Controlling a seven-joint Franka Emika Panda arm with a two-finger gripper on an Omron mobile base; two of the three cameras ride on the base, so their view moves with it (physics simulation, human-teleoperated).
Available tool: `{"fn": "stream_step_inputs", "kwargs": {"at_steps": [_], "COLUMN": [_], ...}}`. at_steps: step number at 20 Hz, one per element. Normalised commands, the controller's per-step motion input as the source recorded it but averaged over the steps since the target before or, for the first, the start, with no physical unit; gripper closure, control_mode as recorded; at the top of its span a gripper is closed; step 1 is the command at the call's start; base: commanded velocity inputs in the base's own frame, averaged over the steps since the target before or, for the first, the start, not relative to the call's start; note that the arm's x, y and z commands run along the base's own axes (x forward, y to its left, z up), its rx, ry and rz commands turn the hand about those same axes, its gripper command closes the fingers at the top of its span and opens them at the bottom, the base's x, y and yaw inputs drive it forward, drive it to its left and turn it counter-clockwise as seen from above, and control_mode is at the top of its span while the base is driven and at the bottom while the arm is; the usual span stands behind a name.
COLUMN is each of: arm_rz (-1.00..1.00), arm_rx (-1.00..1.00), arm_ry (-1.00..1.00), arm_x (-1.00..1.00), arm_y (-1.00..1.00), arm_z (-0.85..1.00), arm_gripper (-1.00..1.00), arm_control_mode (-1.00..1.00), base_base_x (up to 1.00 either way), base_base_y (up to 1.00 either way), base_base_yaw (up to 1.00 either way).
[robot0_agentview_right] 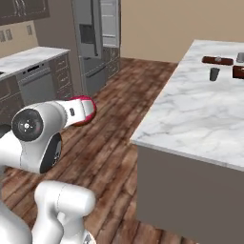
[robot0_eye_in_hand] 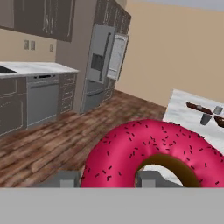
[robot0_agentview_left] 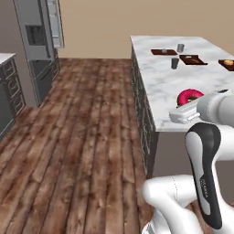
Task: Take the donuts from the fridge and place them on the empty tray on the dining counter.
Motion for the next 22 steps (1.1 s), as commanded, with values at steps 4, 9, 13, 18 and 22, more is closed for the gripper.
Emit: {"fn": "stream_step_inputs", "kwargs": {"at_steps": [4, 9, 13, 18, 22], "arm_rz": [0.00, 0.00, 0.00, 0.00, 0.00], "arm_rx": [0.00, 0.00, 0.00, 0.00, 0.00], "arm_ry": [0.00, 0.00, 0.00, 0.00, 0.00], "arm_x": [0.00, 0.00, 0.00, 0.00, 0.00], "arm_y": [0.00, 0.00, 0.00, 0.00, 0.00], "arm_z": [0.00, 0.00, 0.00, 0.00, 0.00], "arm_gripper": [1.00, 1.00, 1.00, 1.00, 1.00], "arm_control_mode": [1.00, 1.00, 1.00, 1.00, 1.00], "base_base_x": [0.00, 0.00, 0.00, -0.03, -0.09], "base_base_y": [-1.00, -1.00, -1.00, -1.00, -1.00], "base_base_yaw": [0.00, 0.00, 0.00, 0.00, 0.00]}}
